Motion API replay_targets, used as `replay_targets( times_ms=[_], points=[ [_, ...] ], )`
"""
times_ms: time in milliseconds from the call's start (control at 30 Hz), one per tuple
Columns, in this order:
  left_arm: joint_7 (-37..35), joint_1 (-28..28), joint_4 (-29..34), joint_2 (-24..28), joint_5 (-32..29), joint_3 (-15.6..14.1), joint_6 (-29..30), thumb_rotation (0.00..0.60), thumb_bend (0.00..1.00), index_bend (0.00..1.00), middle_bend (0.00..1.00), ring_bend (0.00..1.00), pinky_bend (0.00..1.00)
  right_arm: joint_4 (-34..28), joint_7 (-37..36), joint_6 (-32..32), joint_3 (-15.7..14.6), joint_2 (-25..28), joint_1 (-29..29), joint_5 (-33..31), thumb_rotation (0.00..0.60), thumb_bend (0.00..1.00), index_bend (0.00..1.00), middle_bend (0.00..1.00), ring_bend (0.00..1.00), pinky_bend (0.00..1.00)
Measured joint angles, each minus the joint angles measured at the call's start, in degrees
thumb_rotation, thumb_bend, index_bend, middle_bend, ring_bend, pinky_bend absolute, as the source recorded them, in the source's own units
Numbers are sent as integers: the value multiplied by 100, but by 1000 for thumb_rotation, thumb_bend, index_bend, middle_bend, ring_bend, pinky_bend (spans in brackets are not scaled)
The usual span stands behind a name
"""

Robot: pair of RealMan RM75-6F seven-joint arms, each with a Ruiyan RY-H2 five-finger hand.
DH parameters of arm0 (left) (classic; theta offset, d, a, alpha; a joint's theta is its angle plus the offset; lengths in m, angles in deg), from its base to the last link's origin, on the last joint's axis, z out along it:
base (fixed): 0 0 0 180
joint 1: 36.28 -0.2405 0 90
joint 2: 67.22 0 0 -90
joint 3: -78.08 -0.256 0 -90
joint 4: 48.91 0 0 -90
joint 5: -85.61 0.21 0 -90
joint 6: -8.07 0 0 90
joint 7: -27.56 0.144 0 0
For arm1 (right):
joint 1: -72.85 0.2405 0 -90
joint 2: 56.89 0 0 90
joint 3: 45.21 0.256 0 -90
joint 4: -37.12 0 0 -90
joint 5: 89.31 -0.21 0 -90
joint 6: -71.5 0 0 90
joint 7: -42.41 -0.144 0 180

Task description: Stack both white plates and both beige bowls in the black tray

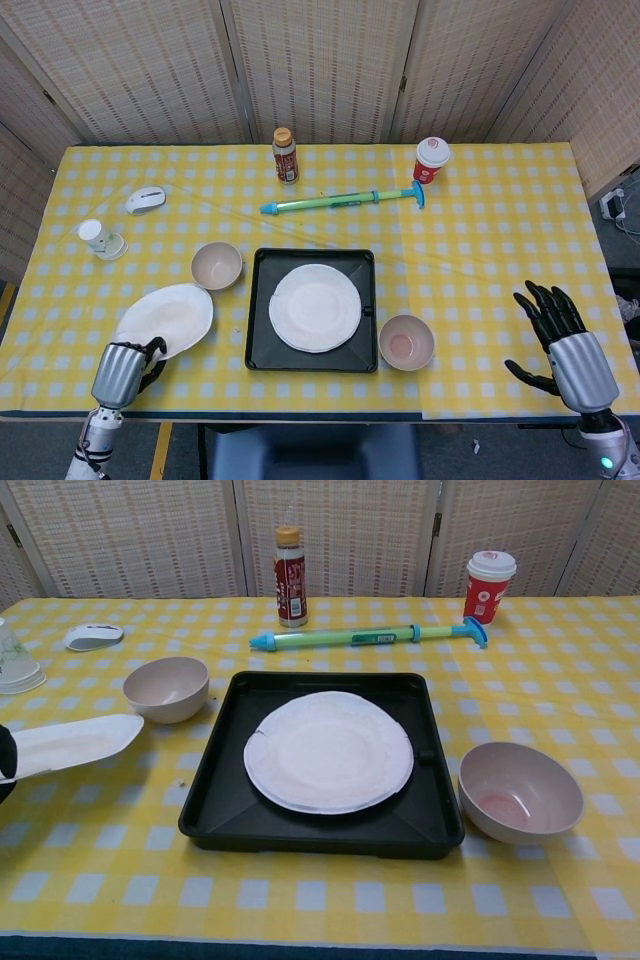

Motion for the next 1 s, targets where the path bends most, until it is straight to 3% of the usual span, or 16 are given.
replay_targets(
  times_ms=[233, 567, 1000],
  points=[
    [283, -24, 800, 413, 210, -18, 382, 600, 603, 691, 1000, 1000, 1000, -28, -41, -108, -4, 35, -46, 66, 600, 178, 0, 0, 0, 0],
    [1429, -39, 1965, 788, 648, -134, 561, 600, 604, 690, 1000, 1000, 1000, -45, -223, -229, -60, 122, -88, 224, 600, 177, 0, 0, 0, 0],
    [2541, 273, 2816, 633, 1239, -181, 58, 600, 603, 686, 1000, 1000, 1000, -43, -605, -475, -135, 298, -180, 392, 600, 178, 0, 0, 0, 0]
  ],
)
